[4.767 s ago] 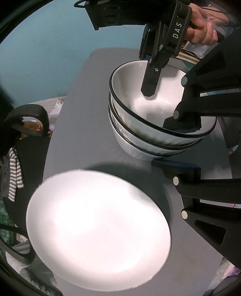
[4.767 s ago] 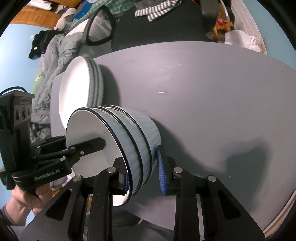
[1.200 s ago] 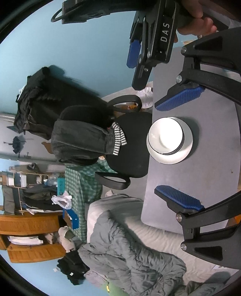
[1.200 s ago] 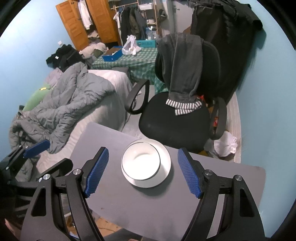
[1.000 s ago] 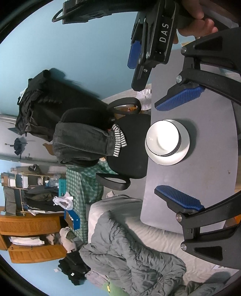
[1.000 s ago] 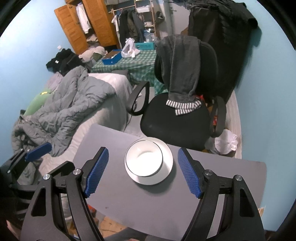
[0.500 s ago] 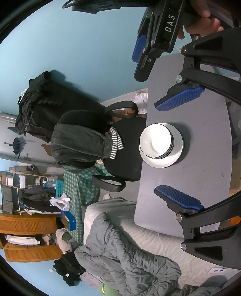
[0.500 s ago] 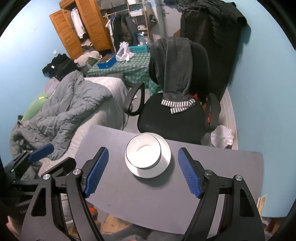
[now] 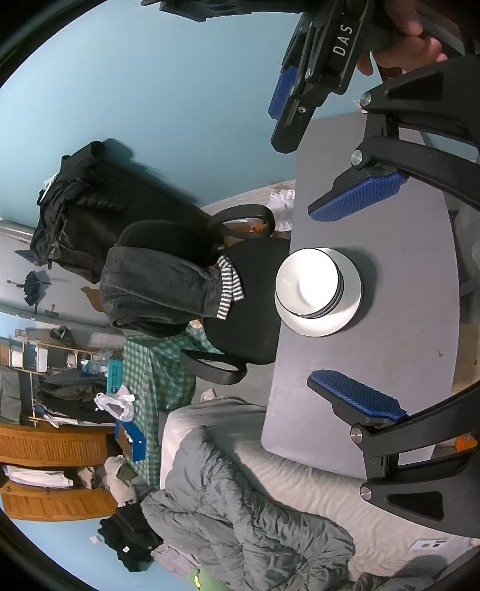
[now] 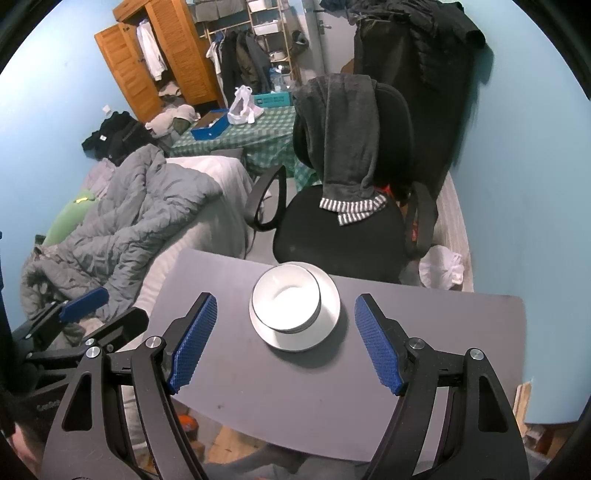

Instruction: Organize plates and bowls

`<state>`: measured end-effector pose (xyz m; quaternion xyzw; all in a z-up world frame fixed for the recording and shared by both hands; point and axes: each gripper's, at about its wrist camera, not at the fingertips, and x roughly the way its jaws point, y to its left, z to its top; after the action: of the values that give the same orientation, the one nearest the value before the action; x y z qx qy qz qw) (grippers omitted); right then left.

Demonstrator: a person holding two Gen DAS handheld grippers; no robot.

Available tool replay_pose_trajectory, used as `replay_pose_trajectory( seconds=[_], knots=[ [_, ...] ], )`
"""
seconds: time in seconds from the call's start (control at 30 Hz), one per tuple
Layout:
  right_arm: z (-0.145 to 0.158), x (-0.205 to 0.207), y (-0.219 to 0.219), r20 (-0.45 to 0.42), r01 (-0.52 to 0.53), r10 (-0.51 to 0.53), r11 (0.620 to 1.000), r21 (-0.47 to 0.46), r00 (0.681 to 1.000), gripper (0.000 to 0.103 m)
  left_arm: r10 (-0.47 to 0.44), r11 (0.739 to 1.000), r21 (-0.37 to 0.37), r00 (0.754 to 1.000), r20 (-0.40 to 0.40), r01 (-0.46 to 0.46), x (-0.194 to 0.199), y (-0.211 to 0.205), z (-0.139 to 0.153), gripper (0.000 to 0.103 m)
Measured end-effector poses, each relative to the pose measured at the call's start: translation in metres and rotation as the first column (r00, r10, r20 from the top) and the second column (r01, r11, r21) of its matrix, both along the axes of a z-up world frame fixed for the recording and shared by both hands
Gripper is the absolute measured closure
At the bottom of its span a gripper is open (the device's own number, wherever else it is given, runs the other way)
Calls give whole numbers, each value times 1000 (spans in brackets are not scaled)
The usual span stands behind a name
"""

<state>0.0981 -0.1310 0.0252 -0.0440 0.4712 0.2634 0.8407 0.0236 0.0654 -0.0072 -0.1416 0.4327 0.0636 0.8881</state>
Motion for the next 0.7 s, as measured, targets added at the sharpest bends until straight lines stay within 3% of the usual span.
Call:
replay_pose_trajectory(
  seconds=[0.7],
  knots=[
    [6,-1,6,-5,-7,7,1000,7,1000,27,35,999,-40,999,-2,-35,-7,3,0,19]
  ],
)
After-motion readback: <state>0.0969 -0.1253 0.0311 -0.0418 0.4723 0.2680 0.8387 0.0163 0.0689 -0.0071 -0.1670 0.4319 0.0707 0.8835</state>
